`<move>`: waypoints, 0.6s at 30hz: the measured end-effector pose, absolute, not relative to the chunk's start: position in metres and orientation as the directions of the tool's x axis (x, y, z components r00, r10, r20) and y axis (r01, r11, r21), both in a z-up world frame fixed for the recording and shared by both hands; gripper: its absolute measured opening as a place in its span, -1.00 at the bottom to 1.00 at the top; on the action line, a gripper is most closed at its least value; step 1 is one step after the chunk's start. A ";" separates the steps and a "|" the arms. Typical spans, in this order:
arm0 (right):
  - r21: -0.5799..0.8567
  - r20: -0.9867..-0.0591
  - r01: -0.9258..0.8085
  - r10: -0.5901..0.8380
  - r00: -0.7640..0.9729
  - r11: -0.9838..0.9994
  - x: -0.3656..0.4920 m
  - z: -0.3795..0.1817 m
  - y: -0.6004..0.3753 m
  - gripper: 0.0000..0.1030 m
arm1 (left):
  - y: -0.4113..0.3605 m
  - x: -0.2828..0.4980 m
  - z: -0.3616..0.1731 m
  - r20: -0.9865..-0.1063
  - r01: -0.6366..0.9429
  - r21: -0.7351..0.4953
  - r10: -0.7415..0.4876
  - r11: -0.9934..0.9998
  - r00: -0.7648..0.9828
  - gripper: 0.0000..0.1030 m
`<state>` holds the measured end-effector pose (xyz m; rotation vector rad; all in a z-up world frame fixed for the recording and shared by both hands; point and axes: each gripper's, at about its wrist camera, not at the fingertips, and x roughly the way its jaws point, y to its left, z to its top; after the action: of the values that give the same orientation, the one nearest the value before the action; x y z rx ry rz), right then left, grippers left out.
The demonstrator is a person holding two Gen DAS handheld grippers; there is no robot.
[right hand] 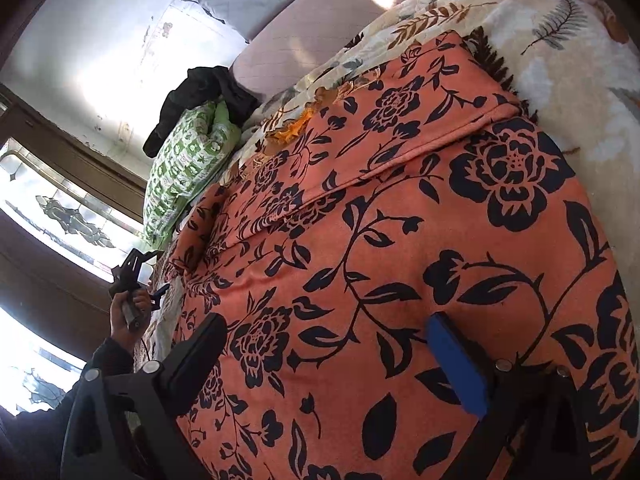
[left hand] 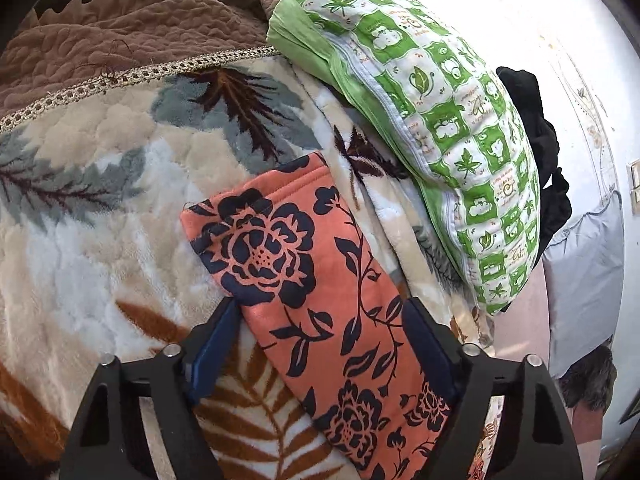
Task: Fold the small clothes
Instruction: 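Grasp the other shirt side with the left gripper and fold it over the middle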
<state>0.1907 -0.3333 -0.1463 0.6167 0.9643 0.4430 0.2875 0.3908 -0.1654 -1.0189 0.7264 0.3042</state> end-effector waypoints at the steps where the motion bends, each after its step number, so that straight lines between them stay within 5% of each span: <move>1: 0.659 -0.621 -0.080 0.600 0.505 0.748 0.191 -0.146 -0.333 0.96 | 0.392 0.288 -0.168 -0.683 -0.559 -0.655 -0.082 0.509 0.726 0.36; 4: 0.662 -0.617 -0.079 0.602 0.507 0.745 0.193 -0.146 -0.332 0.97 | 0.398 0.289 -0.171 -0.706 -0.596 -0.630 -0.047 0.498 0.707 -0.12; 5: 0.663 -0.616 -0.081 0.603 0.506 0.745 0.193 -0.146 -0.332 0.97 | 0.400 0.289 -0.172 -0.728 -0.624 -0.607 -0.029 0.492 0.685 -0.62; 6: 0.662 -0.615 -0.084 0.604 0.506 0.745 0.193 -0.146 -0.332 0.97 | 0.404 0.289 -0.175 -0.751 -0.651 -0.585 -0.020 0.484 0.660 -0.86; 13: 0.667 -0.600 -0.105 0.615 0.512 0.738 0.191 -0.147 -0.334 0.97 | 0.390 0.291 -0.141 -0.760 -0.634 -0.491 0.063 0.598 0.647 -0.92; 18: 0.682 -0.581 -0.112 0.628 0.518 0.723 0.188 -0.147 -0.338 0.96 | 0.307 0.289 -0.039 -0.622 -0.427 -0.389 0.109 0.816 0.776 -0.92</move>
<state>0.1884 -0.3376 -0.1474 0.6304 0.9281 0.4808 0.2885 0.3069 -0.0387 -0.5460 0.6206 0.3061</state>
